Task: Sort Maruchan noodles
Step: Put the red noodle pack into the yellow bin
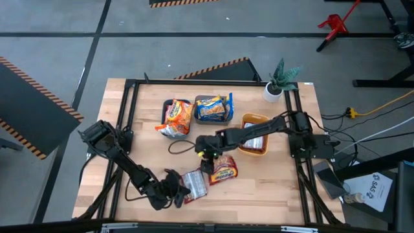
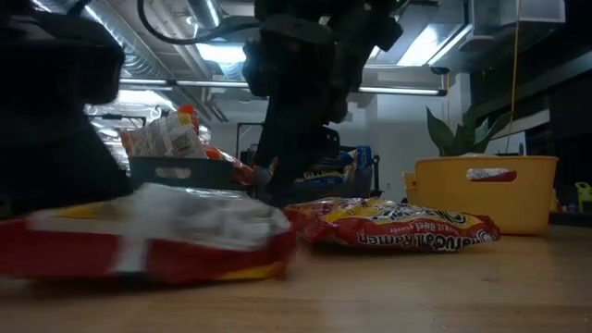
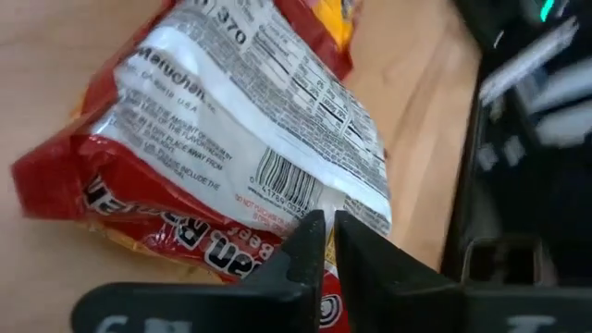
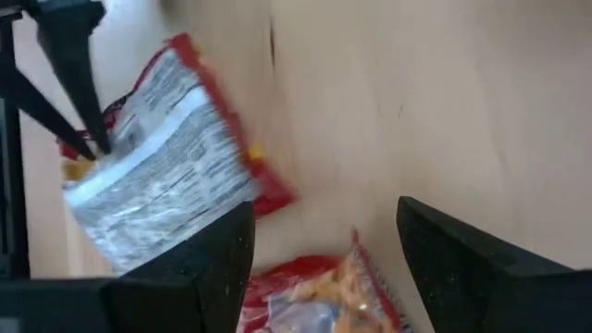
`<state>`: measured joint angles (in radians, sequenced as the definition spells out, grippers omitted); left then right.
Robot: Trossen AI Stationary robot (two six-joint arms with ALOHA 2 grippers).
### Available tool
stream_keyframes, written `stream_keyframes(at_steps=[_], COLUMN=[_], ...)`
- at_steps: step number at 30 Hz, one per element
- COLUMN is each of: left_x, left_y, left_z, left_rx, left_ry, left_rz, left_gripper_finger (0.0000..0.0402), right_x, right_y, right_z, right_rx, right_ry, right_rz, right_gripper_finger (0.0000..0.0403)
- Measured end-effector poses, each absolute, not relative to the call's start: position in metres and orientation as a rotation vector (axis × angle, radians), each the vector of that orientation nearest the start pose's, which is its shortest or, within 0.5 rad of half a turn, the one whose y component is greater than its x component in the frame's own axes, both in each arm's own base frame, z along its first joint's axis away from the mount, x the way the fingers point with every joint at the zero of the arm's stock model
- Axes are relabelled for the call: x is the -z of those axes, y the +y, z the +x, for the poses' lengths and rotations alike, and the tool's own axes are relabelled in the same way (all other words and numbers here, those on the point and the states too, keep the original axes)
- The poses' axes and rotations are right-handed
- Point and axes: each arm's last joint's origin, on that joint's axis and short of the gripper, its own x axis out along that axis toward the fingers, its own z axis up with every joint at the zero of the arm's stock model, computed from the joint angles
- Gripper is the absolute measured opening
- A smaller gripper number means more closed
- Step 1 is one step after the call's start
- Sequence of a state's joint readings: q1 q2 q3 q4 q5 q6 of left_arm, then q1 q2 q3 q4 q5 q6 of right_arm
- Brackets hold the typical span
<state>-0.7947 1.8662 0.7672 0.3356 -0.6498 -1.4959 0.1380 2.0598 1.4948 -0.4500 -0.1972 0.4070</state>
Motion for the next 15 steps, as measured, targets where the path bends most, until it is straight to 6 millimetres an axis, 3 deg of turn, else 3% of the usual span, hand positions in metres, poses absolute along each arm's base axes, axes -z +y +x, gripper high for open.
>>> stream_keyframes(at_steps=[7, 11, 15], left_x=[-0.158, -0.168, -0.155], left_y=[-0.215, -0.223, -0.239], left_z=[0.244, 0.239, 0.235], left_rx=[-0.248, -0.231, -0.249], left_ry=[0.553, 0.629, 0.655], left_rz=[-0.789, -0.694, -0.639], left_gripper_finger=[0.0003, 0.0001, 0.0001], right_x=[-0.178, -0.179, -0.18], right_y=[0.063, 0.065, 0.066], right_z=[0.434, 0.435, 0.436], right_rx=[-0.13, -0.187, -0.215], right_ry=[1.007, 0.994, 0.988], right_rz=[0.374, 0.395, 0.399], right_gripper_finger=[0.025, 0.025, 0.025])
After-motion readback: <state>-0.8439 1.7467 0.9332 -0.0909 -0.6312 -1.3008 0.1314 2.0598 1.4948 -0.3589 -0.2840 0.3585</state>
